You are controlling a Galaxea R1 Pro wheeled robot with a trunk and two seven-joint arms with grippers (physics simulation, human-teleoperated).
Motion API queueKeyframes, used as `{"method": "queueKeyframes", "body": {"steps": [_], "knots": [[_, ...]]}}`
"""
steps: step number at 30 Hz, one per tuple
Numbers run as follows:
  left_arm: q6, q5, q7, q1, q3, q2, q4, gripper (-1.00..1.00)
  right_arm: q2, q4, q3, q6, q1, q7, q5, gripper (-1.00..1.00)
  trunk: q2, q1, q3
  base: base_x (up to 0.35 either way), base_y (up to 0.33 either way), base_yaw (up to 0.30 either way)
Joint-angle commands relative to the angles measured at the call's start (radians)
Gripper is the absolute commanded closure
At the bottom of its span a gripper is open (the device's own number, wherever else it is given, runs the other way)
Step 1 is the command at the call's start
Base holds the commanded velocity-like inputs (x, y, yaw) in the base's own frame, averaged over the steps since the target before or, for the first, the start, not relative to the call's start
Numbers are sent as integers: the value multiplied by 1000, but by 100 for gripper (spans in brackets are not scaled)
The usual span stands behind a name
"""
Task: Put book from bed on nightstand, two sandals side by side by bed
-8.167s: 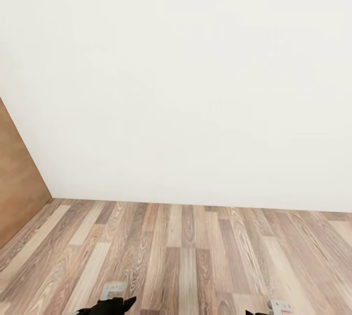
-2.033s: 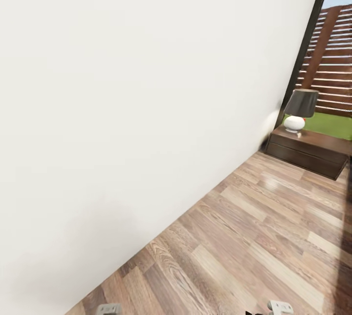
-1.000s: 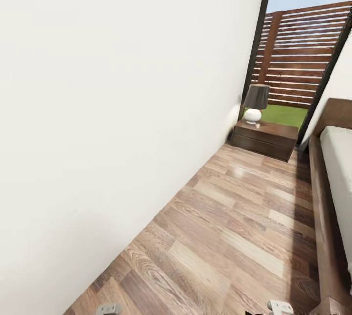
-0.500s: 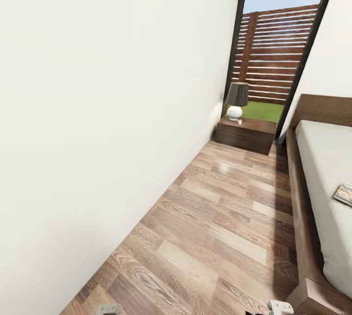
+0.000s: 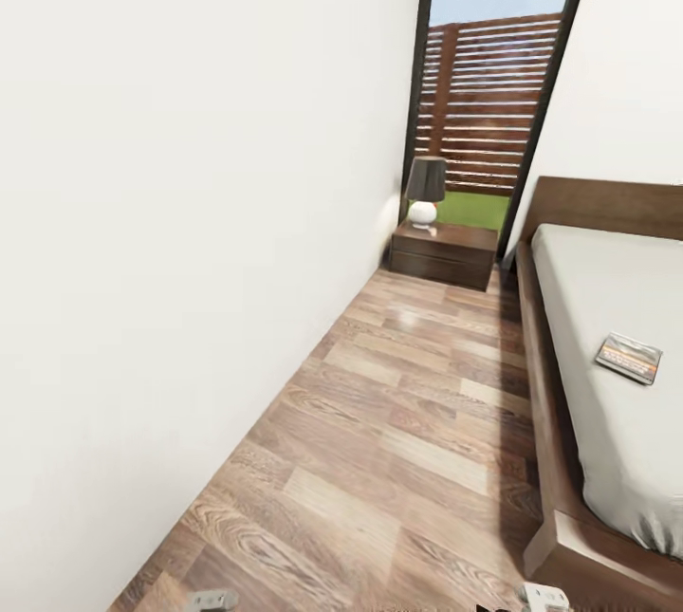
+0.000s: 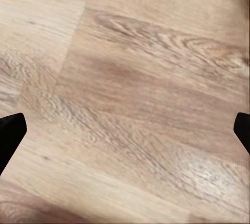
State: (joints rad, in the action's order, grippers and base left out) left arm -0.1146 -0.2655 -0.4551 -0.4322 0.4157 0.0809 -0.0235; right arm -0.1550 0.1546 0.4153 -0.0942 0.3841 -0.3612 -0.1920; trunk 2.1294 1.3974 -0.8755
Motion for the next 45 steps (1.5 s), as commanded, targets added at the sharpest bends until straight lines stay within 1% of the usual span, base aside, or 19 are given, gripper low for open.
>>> {"method": "queueKeyframes", "body": {"steps": [1, 24, 30, 33, 45], "knots": [[-5, -11, -2, 0, 8, 0, 1, -100, 0, -1, 9, -4, 1, -4, -10, -100, 0, 0, -1, 0, 0, -220], [-6, -11, -2, 0, 8, 0, 1, -100, 0, -1, 9, -4, 1, -4, -10, -100, 0, 0, -12, 0, 0, -219], [-6, -11, -2, 0, 8, 0, 1, -100, 0, -1, 9, -4, 1, -4, -10, -100, 0, 0, -13, 25, 0, -76], [-7, -11, -2, 0, 8, 0, 1, -100, 0, -1, 9, -4, 1, -4, -10, -100, 0, 0, -13, 192, 0, -19], [-7, -11, -2, 0, 8, 0, 1, -100, 0, -1, 9, -4, 1, -4, -10, -100, 0, 0, -13, 322, 0, -1]]}}
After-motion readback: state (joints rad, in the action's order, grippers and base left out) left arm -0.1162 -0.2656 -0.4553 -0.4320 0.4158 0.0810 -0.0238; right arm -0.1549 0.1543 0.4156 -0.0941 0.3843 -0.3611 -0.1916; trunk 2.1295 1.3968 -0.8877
